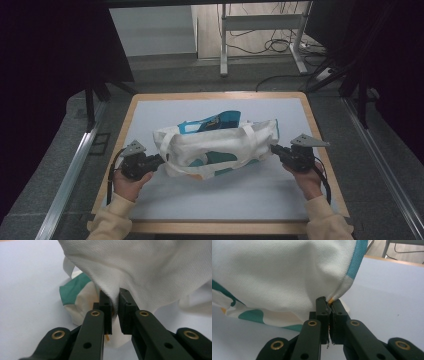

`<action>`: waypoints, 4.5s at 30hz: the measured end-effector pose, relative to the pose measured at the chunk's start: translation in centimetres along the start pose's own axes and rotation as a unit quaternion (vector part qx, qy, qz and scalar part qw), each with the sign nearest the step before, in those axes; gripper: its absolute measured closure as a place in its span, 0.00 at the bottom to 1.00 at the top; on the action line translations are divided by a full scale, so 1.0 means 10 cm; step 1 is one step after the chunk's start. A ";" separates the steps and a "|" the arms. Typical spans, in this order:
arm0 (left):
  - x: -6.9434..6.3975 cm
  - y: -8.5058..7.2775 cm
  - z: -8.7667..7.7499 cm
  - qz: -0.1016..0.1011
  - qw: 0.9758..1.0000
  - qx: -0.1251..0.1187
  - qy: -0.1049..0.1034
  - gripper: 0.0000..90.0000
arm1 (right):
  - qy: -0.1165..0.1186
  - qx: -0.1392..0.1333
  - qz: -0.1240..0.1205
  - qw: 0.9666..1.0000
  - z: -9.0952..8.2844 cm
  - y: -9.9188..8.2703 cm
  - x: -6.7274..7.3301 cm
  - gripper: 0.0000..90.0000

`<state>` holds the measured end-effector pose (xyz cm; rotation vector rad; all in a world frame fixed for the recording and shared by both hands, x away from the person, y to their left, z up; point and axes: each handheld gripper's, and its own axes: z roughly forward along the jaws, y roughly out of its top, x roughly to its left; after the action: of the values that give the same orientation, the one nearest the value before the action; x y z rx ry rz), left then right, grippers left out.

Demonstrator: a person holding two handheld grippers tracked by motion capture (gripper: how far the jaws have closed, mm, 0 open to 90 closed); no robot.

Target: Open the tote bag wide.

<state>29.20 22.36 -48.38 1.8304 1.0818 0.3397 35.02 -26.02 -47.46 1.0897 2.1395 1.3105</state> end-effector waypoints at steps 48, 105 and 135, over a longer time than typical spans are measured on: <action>0.10 -0.24 0.32 -0.013 0.997 0.072 0.014 0.94 | -0.004 0.088 0.002 0.996 0.24 -0.34 0.03 0.95; 0.02 0.43 0.18 -0.015 0.998 0.042 -0.043 0.98 | 0.044 0.071 -0.056 0.995 0.31 0.51 0.32 0.98; -0.04 -0.01 0.44 -0.016 0.996 0.085 -0.037 0.99 | 0.063 0.102 -0.021 0.993 0.50 -0.29 0.39 0.99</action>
<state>31.71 19.48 -50.62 1.9578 1.1153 0.1638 34.80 -20.89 -52.12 1.0579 2.4192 1.1913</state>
